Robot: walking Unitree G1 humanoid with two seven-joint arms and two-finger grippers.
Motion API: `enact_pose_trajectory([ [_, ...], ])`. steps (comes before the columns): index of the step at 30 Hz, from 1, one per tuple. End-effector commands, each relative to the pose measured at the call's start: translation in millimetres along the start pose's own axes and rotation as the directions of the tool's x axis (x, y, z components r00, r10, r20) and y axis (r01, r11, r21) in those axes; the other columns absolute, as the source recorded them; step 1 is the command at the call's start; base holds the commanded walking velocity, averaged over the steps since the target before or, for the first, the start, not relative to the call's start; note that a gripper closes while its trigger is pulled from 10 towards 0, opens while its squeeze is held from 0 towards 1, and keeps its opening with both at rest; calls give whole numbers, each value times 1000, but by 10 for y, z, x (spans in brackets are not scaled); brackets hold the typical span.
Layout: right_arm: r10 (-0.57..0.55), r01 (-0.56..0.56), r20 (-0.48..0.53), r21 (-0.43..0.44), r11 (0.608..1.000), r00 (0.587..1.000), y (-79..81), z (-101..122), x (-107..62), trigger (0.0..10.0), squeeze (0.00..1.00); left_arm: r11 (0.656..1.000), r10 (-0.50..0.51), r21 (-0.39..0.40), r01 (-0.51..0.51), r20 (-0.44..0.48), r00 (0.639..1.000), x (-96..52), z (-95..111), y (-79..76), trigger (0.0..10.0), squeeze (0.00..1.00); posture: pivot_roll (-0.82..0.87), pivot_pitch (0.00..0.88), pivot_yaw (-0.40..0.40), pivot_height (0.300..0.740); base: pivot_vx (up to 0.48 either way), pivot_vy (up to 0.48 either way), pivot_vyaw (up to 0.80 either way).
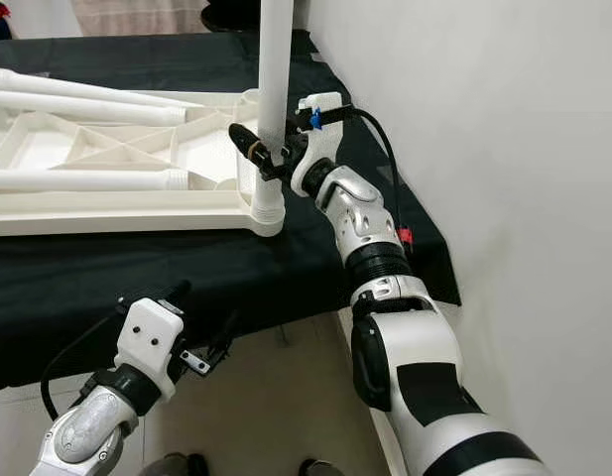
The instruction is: Building children table
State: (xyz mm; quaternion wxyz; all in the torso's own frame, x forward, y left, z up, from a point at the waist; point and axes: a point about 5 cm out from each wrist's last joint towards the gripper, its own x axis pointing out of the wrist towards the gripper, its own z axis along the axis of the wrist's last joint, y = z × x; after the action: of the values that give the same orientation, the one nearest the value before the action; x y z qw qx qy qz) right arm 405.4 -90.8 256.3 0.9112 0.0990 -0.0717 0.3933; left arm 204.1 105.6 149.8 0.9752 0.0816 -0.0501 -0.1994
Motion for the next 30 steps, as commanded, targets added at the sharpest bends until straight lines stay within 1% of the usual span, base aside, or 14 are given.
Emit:
enact_pose_trajectory([
  [1,56,-56,-4,15,998,998,67,7,52,10000,0,1000,-3,-12,3,-6,1000,2,-4,-15,10000,0,108,139,-81,740,0,0,0],
  [3,95,-95,-16,3,995,995,131,16,113,10000,0,1000,-9,-17,9,-2,1000,1,8,-35,10000,0,111,139,-89,740,0,0,0],
  [5,97,-97,-22,-8,995,995,162,28,159,10000,0,1000,-14,-20,14,0,1000,-1,15,-52,10000,0,111,140,-90,740,0,0,0],
  [8,97,-97,-25,-18,995,995,178,34,180,10000,0,1000,-15,-22,15,1,1000,-3,19,-60,10000,0,111,140,-90,740,0,0,0],
  [10,99,-100,-38,-26,995,994,201,23,204,10000,0,1000,-11,-22,11,23,1000,21,81,-61,10000,0,109,148,-93,740,0,0,0],
  [11,99,-100,-38,-26,995,994,201,23,204,10000,0,1000,-11,-22,11,23,1000,21,81,-61,10000,0,109,148,-93,740,0,0,0],
  [12,120,-121,-51,-31,992,992,231,8,222,8000,0,1000,-13,-24,14,43,999,47,134,-65,10000,0,111,147,-95,740,0,0,0],
  [14,131,-133,-54,-32,991,990,243,4,226,8000,0,1000,-13,-26,14,47,999,55,144,-67,10000,0,111,147,-95,740,0,0,0],
  [15,137,-139,-55,-33,990,989,248,2,229,0,0,999,-15,-27,16,45,999,54,133,-73,10000,0,110,144,-94,740,0,0,0],
  [18,140,-142,-54,-35,989,989,248,7,232,0,0,999,-19,-28,20,38,999,48,109,-82,10000,0,106,147,-93,740,0,0,0],
  [25,86,-89,-56,-63,994,995,202,16,224,0,0,999,-18,-28,18,22,1000,35,67,-87,10000,0,105,146,-92,740,0,0,0],
  [27,-6,1,-58,-83,997,998,138,-32,194,0,0,1000,-12,-28,12,9,1000,32,44,-75,10000,0,103,149,-92,740,0,0,0],
  [29,-27,22,-61,-86,996,998,124,-47,187,0,0,1000,-11,-28,11,7,1000,32,40,-72,10000,0,103,149,-92,740,0,0,0],
  [30,-71,65,-63,-100,993,995,92,-69,168,0,0,1000,-9,-27,9,5,1000,33,38,-70,10000,0,102,147,-92,740,0,0,0],
])
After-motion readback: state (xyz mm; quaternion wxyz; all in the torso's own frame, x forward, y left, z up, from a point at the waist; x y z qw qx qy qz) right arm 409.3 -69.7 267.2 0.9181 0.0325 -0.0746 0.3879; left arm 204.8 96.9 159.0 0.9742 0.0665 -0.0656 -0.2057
